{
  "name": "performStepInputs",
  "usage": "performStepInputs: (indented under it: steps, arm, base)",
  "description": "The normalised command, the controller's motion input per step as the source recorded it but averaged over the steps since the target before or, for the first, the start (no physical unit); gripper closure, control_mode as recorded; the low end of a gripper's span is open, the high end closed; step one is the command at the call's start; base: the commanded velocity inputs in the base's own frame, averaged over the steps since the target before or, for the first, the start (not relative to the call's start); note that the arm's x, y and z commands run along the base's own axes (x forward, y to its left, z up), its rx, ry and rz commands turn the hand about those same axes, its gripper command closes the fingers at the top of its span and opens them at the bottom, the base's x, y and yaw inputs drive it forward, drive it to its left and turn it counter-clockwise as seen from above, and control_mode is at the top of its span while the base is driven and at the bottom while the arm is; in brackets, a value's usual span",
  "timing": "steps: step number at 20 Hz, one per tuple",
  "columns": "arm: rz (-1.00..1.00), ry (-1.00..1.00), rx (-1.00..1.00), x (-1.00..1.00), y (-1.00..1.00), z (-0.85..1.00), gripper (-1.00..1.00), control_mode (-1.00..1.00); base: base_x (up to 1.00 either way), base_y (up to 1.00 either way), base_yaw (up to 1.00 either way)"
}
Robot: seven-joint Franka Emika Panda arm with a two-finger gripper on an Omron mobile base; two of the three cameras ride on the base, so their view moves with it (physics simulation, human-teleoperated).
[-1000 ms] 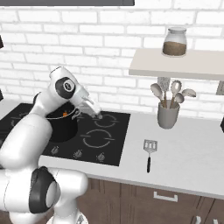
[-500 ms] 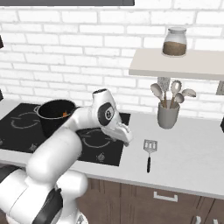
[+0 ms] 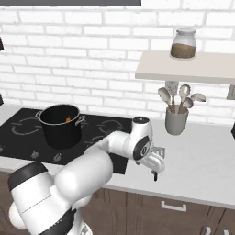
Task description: Put the carrot and sweet potato in the pot. Retrieve the spatula and lightly stir the vegetables in the pot.
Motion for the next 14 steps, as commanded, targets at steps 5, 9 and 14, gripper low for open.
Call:
performStepInputs:
  steps: [5,9,14]
  arm:
    - [0.07,0.01,0.0,0.23,-0.11,-0.25,-1.0,-1.0]
    - [0.12,0.1,0.0,0.16,-0.08,-0.25,-1.0,-1.0]
    - [0.11,0.01,0.0,0.0,-0.27,-0.38,-1.0,-1.0]
  base:
    - [0.0,0.0,0.0]
    - [0.0,0.0,0.0]
    - [0.0,0.0,0.0]
